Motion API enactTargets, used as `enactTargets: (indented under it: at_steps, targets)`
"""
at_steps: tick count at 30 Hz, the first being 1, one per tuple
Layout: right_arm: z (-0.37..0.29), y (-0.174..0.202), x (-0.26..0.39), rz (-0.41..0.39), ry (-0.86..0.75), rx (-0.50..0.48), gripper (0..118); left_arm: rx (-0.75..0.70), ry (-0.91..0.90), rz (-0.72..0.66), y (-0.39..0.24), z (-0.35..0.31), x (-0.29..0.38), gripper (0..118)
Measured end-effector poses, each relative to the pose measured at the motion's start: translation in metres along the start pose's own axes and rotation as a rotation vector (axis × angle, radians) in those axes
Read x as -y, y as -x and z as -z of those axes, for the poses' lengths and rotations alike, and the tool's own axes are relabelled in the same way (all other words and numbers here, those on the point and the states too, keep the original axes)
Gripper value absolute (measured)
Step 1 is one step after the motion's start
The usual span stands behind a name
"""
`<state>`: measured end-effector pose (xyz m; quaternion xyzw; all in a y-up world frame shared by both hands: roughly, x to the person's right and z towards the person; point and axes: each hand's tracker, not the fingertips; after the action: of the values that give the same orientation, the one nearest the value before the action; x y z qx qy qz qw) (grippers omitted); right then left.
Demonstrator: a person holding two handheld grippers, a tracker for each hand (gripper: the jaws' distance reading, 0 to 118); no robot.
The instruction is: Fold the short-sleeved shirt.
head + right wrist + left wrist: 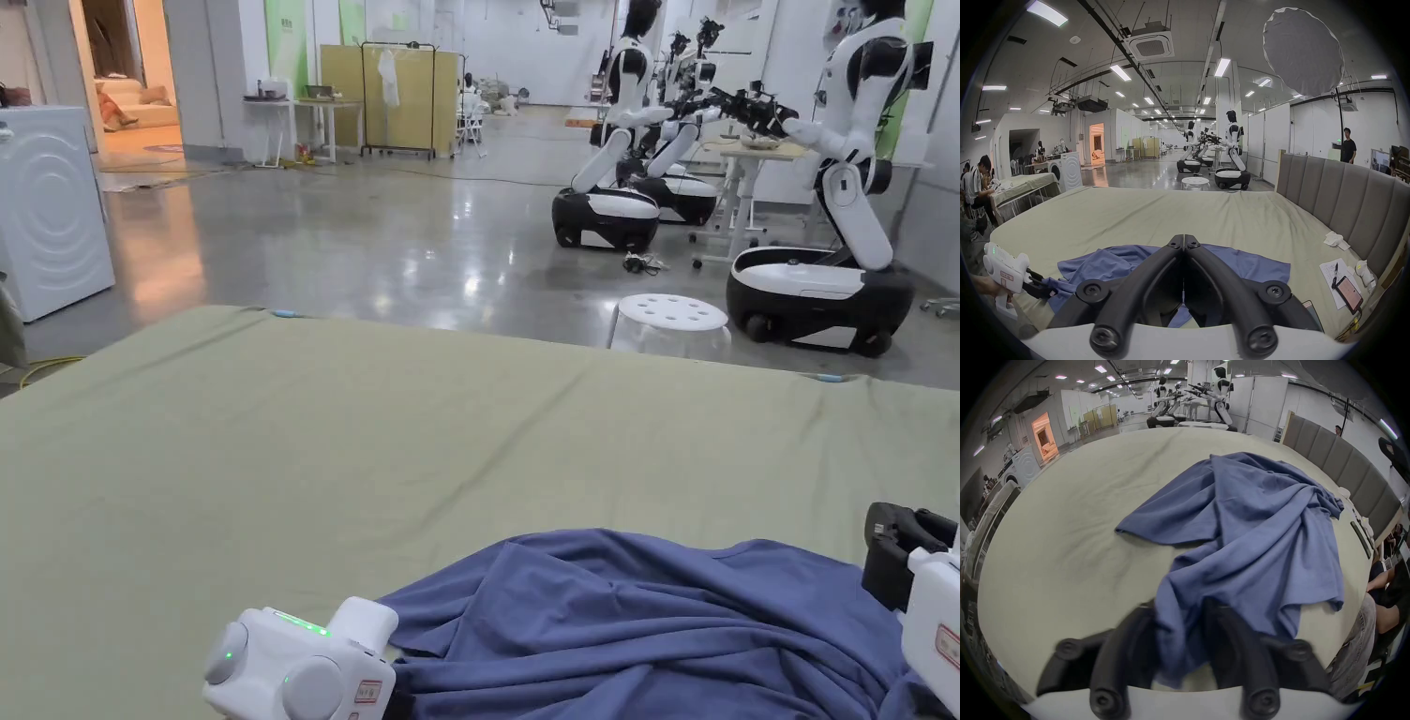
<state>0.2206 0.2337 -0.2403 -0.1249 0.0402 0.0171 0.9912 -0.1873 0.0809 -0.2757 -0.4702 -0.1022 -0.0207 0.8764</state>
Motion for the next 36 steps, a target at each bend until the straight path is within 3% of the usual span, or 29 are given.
enactTargets:
  at_steps: [1,3,6,8,14,16,21,24,26,28,31,36]
  targets:
    - [-0.001,-0.001,0.001,0.0,0.0,0.0,3,0.027,0.001,-0.013,-0.001,0.003,-0.002,8]
    - [-0.003,-0.005,0.003,-0.007,0.004,0.008,3,0.038,0.02,-0.036,0.0,0.009,-0.004,5]
    - [-0.005,-0.013,0.007,-0.021,0.01,0.034,3,0.123,0.003,-0.098,0.013,0.001,-0.008,4]
    - [-0.006,-0.021,0.009,-0.009,0.016,0.045,3,0.185,-0.062,-0.204,0.023,-0.013,-0.009,4]
    - [-0.007,-0.039,0.016,0.033,0.033,0.064,4,0.324,-0.143,-0.344,0.039,-0.038,-0.015,4]
    - [-0.007,-0.044,0.019,0.028,0.037,0.078,4,0.384,-0.159,-0.362,0.042,-0.042,-0.016,4]
    - [0.01,-0.081,0.025,0.054,0.1,0.109,5,0.36,-0.152,-0.31,0.033,-0.046,-0.019,4]
    - [0.041,-0.112,0.032,0.007,0.206,0.142,27,0.39,-0.131,-0.305,0.026,-0.039,-0.02,4]
    - [0.069,-0.133,0.036,-0.032,0.304,0.158,64,0.414,-0.108,-0.312,0.023,-0.033,-0.021,4]
    - [0.101,-0.156,0.041,-0.04,0.396,0.193,87,0.415,-0.088,-0.305,0.019,-0.028,-0.025,4]
    - [0.156,-0.193,0.05,-0.019,0.557,0.241,87,0.419,-0.06,-0.298,0.016,-0.023,-0.031,4]
    - [0.228,-0.236,0.075,0.014,0.82,0.204,88,0.419,-0.024,-0.28,0.01,-0.018,-0.038,4]
